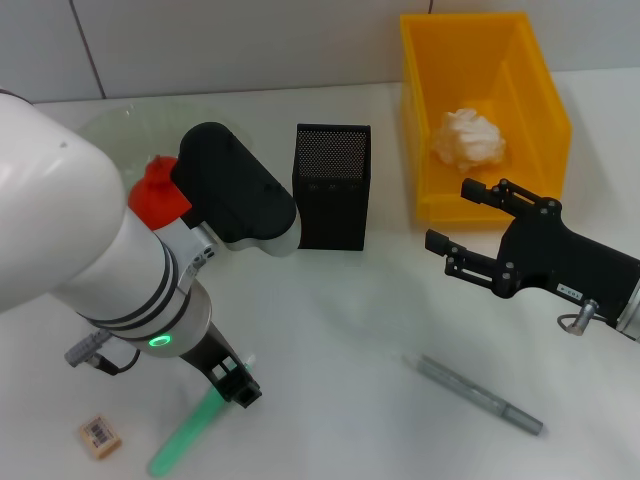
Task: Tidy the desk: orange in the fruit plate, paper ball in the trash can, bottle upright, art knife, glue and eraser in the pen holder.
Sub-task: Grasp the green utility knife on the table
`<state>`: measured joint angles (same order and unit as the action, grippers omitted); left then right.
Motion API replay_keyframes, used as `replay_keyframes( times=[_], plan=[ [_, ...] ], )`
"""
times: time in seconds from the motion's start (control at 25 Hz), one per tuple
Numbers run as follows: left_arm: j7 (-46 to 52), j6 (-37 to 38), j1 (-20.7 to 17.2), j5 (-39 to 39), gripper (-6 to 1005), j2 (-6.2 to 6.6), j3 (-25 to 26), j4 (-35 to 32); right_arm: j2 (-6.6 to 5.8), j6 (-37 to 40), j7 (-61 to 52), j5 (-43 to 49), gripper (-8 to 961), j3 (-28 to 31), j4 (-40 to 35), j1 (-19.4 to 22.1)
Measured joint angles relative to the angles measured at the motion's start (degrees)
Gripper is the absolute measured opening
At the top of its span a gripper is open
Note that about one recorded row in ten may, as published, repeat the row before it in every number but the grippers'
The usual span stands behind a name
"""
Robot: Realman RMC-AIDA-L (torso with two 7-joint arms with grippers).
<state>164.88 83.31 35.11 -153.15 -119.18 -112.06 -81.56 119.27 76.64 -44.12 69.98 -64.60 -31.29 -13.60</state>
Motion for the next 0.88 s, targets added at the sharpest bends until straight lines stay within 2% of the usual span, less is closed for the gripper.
replay_keyframes(
  times=[0.04, 0.24, 0.44, 0.88],
  plan=[
    [0.0, 0.01, 0.01, 0.01, 753, 0.0, -0.01, 0.0, 0.0, 0.0, 0.0, 0.0, 766, 0.0, 0.0, -0.02],
    [0.0, 0.07, 0.11, 0.05, 616, 0.0, -0.01, 0.1, 0.0, 0.0, 0.0, -0.01, 766, 0.08, 0.0, -0.03],
    [0.0, 0.08, 0.52, 0.63, 571, 0.0, 0.0, 1.41, 0.0, 0.0, 0.0, -0.03, 766, 0.04, 0.0, -0.03],
    [0.0, -1.01, 0.77, 1.37, 555, 0.0, 0.08, 1.61, 0.0, 0.0, 0.0, -0.03, 766, 0.0, 0.08, -0.03]
  ],
)
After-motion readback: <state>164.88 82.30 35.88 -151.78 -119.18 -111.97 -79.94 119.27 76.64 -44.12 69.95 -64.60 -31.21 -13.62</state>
